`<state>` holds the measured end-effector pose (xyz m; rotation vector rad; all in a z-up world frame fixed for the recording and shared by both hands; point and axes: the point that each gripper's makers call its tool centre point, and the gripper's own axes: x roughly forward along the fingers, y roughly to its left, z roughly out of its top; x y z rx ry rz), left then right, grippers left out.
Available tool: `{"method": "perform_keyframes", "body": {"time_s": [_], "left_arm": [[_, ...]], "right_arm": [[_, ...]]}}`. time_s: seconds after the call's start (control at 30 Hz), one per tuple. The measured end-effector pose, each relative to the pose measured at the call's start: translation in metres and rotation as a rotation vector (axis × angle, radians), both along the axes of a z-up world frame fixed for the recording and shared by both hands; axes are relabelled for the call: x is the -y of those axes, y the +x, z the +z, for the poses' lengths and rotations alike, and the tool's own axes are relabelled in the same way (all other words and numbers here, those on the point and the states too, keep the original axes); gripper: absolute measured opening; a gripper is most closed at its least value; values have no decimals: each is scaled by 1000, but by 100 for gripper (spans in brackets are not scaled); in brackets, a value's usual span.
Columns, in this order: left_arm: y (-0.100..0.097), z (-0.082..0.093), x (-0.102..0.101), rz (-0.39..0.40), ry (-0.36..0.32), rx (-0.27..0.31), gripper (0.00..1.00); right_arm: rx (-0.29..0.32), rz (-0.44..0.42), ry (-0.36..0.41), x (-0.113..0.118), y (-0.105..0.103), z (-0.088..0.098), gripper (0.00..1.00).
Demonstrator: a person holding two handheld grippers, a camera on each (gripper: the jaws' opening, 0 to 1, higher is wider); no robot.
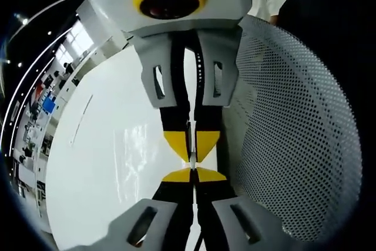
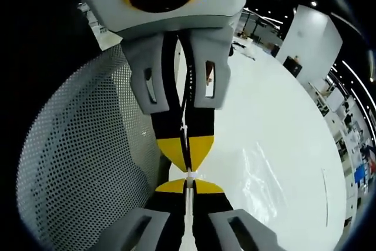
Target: Open the resealable bag by pulling the two sides of the seal apart until the entire bag opening is separated and visibly accessible.
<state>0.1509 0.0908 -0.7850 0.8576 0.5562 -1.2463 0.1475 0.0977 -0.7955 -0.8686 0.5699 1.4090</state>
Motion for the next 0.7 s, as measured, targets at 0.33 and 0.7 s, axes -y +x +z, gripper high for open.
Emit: {"method": "perform_keyframes", "body": {"time_s": [0.33, 0.7], "left_arm": [[-4, -2, 1, 6, -6, -23, 0], [-4, 0, 1, -3, -11, -20, 0]], "right_arm": [[-19, 10, -1, 7, -4, -4, 0], [-10, 42, 35, -4, -5, 2, 0]]}}
